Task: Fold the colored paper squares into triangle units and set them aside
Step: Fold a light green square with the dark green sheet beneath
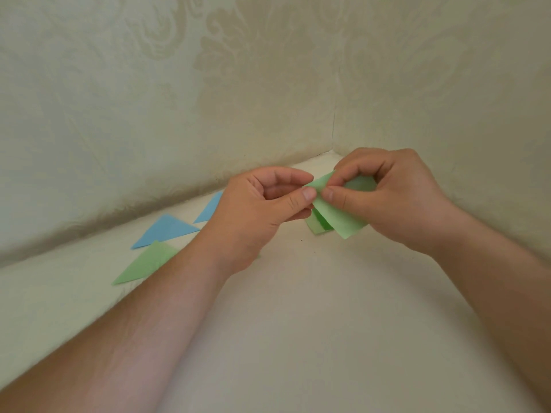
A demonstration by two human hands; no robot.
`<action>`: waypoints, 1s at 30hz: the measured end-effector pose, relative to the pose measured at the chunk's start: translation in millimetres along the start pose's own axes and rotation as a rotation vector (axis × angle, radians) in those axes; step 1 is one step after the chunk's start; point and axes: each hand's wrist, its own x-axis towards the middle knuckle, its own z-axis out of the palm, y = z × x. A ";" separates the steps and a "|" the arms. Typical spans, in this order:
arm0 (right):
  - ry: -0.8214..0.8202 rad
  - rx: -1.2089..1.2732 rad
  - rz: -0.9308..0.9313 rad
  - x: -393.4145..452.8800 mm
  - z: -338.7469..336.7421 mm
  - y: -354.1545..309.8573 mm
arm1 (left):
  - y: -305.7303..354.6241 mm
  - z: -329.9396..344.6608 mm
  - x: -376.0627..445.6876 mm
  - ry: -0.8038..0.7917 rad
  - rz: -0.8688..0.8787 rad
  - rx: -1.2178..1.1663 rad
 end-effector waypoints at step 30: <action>0.075 -0.050 0.068 -4.7 6.7 -9.5 | 0.9 6.1 -3.3 0.073 0.066 0.182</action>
